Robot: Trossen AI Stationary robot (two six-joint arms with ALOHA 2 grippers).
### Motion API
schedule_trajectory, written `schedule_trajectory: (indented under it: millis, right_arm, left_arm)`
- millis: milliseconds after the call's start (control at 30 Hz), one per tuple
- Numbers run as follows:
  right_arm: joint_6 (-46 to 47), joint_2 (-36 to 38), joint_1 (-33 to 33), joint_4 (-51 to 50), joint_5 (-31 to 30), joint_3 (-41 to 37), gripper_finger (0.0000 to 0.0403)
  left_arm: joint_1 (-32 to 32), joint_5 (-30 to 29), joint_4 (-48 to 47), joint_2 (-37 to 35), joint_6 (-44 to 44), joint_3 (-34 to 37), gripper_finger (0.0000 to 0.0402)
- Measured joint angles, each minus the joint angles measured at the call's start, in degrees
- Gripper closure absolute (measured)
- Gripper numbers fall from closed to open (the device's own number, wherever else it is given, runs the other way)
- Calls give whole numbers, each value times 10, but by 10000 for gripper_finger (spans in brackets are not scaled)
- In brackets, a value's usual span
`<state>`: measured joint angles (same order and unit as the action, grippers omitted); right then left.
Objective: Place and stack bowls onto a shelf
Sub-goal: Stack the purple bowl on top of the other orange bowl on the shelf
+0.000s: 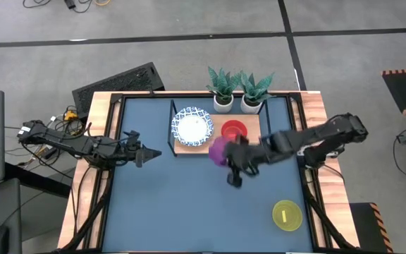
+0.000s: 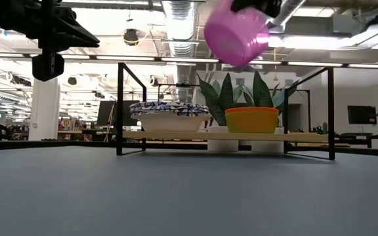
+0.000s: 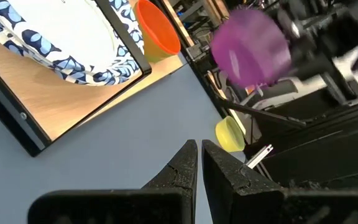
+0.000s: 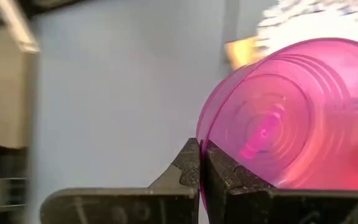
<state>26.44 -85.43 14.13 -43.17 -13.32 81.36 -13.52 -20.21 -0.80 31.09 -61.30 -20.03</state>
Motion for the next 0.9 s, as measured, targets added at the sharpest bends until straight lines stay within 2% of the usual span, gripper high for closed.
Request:
schedule_trajectory:
  millis: [200,400,600,900]
  right_arm:
    - [-111,0,-110,-107,-1,10,381]
    - [-136,-1,-186,-176,0,9,381]
    - [-163,-7,-207,-178,16,9,381]
    - [-215,-91,-202,-187,43,9,380]
  left_arm:
    - [0,0,-3,0,5,0,393]
    - [0,0,-25,0,0,0,393]
    - [0,0,-34,0,-5,0,393]
    - [0,0,-42,0,-6,0,393]
